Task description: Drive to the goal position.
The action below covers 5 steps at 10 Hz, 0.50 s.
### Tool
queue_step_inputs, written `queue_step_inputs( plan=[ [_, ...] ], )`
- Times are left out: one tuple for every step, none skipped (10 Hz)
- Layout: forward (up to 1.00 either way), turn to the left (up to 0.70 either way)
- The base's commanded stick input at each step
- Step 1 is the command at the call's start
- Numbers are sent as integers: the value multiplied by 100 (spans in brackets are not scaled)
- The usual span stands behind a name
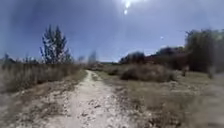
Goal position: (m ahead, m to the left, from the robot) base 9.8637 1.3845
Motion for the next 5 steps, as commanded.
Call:
queue_step_inputs(
  plan=[
    [70, 0],
    [70, 0],
    [70, 0],
    [70, 0],
    [70, 0]
  ],
)
